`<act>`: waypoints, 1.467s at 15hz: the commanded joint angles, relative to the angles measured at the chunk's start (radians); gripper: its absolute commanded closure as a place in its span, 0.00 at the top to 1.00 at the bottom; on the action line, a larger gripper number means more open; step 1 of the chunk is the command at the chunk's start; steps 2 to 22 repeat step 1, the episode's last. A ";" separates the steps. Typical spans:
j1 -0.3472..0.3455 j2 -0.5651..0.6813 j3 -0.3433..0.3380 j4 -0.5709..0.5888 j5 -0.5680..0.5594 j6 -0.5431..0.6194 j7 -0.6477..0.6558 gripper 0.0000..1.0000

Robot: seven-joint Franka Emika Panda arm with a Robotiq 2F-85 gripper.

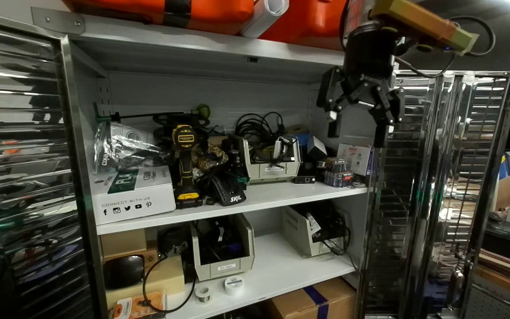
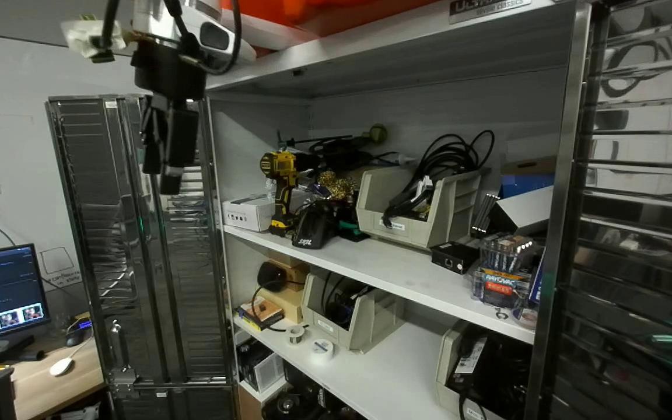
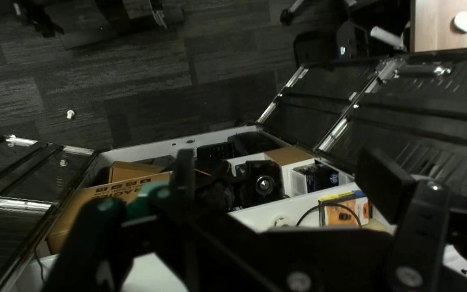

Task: Pick up the white object on the top shelf and put it in the tray behind it

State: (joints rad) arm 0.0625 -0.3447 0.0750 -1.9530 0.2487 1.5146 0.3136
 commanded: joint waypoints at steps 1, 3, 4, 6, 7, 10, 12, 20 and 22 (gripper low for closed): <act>-0.012 -0.013 0.010 -0.007 0.003 -0.005 -0.009 1.00; -0.012 -0.013 0.010 -0.007 0.003 -0.005 -0.009 1.00; -0.012 -0.013 0.010 -0.007 0.003 -0.005 -0.009 1.00; -0.012 -0.013 0.010 -0.007 0.003 -0.005 -0.009 1.00; -0.012 -0.013 0.010 -0.007 0.003 -0.005 -0.009 1.00; -0.012 -0.013 0.010 -0.007 0.003 -0.005 -0.009 1.00; -0.012 -0.013 0.010 -0.007 0.003 -0.005 -0.009 1.00; -0.012 -0.013 0.010 -0.007 0.003 -0.005 -0.009 1.00; -0.012 -0.013 0.010 -0.007 0.003 -0.005 -0.009 1.00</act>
